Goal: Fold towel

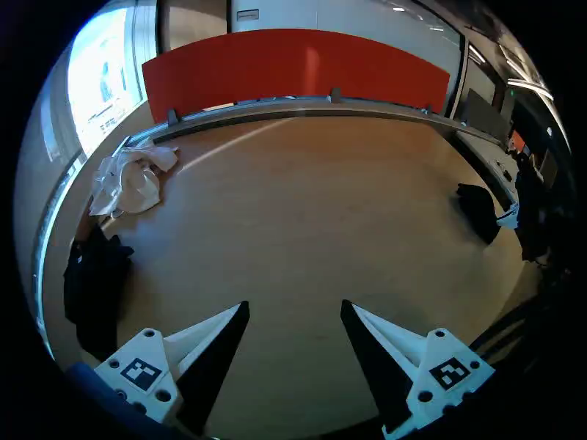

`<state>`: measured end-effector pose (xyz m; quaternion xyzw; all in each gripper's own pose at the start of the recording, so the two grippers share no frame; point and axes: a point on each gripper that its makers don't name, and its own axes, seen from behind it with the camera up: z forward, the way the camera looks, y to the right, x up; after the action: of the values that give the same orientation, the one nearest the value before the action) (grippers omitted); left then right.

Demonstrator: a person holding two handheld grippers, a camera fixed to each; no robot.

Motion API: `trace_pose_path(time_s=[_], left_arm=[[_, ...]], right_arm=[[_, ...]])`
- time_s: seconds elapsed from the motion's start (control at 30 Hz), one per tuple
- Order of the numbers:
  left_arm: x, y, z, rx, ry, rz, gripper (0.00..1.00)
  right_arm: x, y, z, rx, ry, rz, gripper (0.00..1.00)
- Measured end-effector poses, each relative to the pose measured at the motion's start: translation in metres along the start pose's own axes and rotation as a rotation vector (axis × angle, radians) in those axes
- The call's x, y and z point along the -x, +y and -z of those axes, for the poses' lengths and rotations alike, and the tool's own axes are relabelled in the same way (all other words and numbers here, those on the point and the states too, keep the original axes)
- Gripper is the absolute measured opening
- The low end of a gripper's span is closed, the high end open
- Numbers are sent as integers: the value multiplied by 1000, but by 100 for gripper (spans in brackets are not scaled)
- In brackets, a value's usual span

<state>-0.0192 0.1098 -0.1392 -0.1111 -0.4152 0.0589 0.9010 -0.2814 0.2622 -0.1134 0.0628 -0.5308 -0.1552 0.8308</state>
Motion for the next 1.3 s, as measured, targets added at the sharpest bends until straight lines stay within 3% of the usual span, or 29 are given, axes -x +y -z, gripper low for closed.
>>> trace_pose_path(time_s=[0.7,1.1,1.3], left_arm=[[-7,-2,2,-16,17,7,92],[-6,-2,3,-13,19,6,93],[-7,-6,4,-17,23,13,92]], right_arm=[[3,-6,-6,-37,5,-141,3],[2,-5,-3,-27,2,-132,6],[3,-4,3,0,12,-110,25]])
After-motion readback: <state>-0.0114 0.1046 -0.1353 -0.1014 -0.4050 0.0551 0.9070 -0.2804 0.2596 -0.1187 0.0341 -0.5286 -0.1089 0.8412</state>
